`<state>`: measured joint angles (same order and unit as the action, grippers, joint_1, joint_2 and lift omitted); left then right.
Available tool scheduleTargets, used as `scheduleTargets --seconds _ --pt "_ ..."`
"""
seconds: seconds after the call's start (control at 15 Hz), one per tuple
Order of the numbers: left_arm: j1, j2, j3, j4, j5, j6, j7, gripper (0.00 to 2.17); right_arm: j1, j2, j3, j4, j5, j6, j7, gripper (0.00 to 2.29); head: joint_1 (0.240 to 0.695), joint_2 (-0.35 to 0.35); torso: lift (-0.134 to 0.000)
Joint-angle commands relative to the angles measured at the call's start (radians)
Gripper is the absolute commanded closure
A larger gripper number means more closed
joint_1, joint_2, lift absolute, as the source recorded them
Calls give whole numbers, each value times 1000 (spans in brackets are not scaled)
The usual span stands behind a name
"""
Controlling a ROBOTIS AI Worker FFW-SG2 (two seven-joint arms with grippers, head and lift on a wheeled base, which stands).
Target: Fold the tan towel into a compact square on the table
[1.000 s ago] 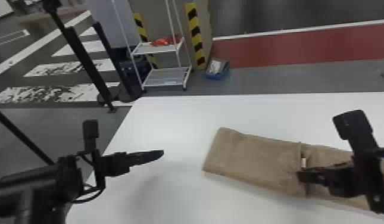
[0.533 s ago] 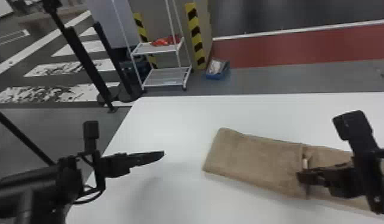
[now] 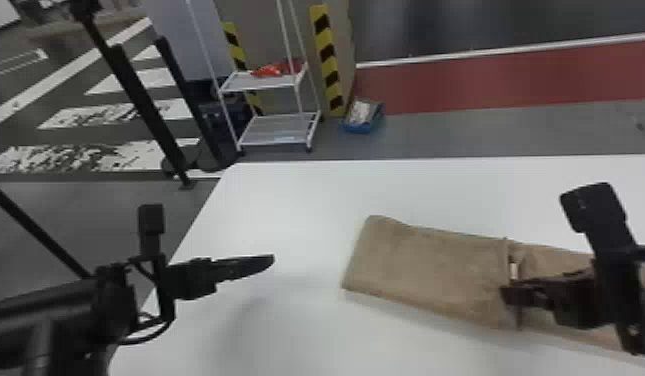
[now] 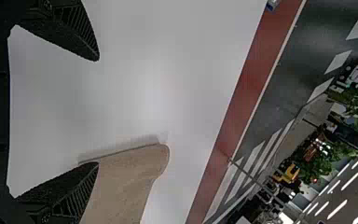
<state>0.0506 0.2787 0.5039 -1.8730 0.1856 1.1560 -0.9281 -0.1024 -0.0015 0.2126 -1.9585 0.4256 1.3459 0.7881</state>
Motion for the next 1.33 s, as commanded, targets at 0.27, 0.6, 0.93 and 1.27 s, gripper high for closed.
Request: scheduleTargets --seconds 0.27,0.6,0.93,1.27 --pt "0 0 1 0 0 0 0 87 -8 2 2 12 4 -3 -4 758 695 311 -125" --pt "3 0 -1 0 0 0 0 87 -10 2 2 16 21 -18 -6 1153 695 309 -125" --pt "3 2 1 0 0 0 -2 87 -2 2 -1 -19 -4 -21 -1 1177 695 307 -125" --pt "9 11 28 -3 23 0 -2 87 64 2 -47 -172 -48 16 8 1177 695 326 -125"
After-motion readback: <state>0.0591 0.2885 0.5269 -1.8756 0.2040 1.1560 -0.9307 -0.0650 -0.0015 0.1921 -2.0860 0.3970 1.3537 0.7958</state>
